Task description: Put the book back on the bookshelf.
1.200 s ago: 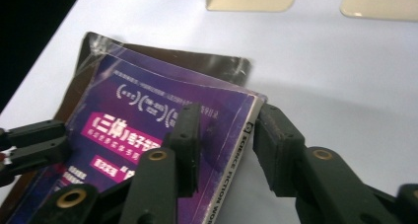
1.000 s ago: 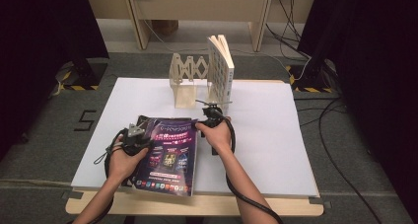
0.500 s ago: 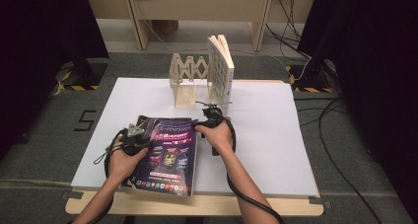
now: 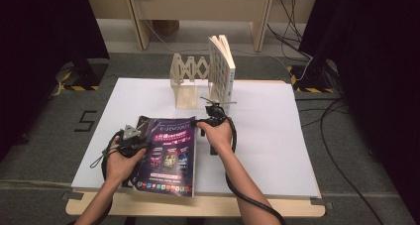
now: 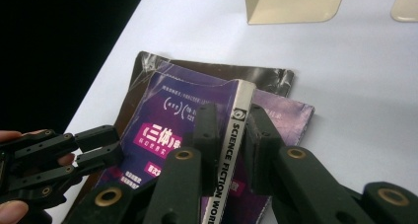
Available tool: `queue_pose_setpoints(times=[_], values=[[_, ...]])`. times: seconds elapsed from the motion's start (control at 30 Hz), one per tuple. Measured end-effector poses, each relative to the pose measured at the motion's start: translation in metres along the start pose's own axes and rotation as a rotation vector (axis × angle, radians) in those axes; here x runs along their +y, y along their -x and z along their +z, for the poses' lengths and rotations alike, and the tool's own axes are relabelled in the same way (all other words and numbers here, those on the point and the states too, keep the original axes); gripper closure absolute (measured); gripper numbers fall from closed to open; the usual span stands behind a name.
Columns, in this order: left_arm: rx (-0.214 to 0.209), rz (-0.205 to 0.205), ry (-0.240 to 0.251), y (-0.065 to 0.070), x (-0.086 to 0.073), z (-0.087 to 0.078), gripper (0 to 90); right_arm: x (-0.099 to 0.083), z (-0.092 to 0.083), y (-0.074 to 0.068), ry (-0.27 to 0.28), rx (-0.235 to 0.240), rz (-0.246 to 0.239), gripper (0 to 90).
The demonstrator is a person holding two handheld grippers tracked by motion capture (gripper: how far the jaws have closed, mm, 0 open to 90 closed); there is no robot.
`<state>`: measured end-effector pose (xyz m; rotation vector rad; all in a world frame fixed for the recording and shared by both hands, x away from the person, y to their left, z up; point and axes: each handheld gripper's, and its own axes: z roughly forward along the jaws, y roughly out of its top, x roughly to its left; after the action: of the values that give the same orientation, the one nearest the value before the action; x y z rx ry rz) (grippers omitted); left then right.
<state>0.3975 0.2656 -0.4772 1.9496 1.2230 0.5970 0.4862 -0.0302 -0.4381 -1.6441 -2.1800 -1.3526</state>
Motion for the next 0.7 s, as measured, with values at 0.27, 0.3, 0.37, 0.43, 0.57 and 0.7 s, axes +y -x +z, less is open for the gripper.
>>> queue_pose_setpoints(times=[0.27,0.3,0.37,0.43,0.57,0.7], values=[[0.05,-0.047,0.073,-0.018,-0.007,-0.015,64.6,0.005,-0.011,-0.007,0.05,0.009,-0.006,81.2],[0.052,-0.054,0.077,-0.019,-0.007,-0.016,64.4,0.005,-0.012,-0.008,0.053,0.01,-0.01,81.2],[0.06,-0.062,0.083,-0.022,-0.008,-0.017,63.9,0.005,-0.013,-0.009,0.06,0.007,-0.015,81.4],[0.062,-0.067,0.087,-0.024,-0.008,-0.017,62.8,0.005,-0.015,-0.011,0.065,0.008,-0.019,81.5],[0.066,-0.083,0.09,-0.029,-0.011,-0.016,61.5,0.005,-0.018,-0.013,0.079,0.005,-0.029,81.7],[0.071,-0.1,0.101,-0.034,-0.013,-0.016,60.7,0.005,-0.023,-0.016,0.1,-0.002,-0.041,82.1]])
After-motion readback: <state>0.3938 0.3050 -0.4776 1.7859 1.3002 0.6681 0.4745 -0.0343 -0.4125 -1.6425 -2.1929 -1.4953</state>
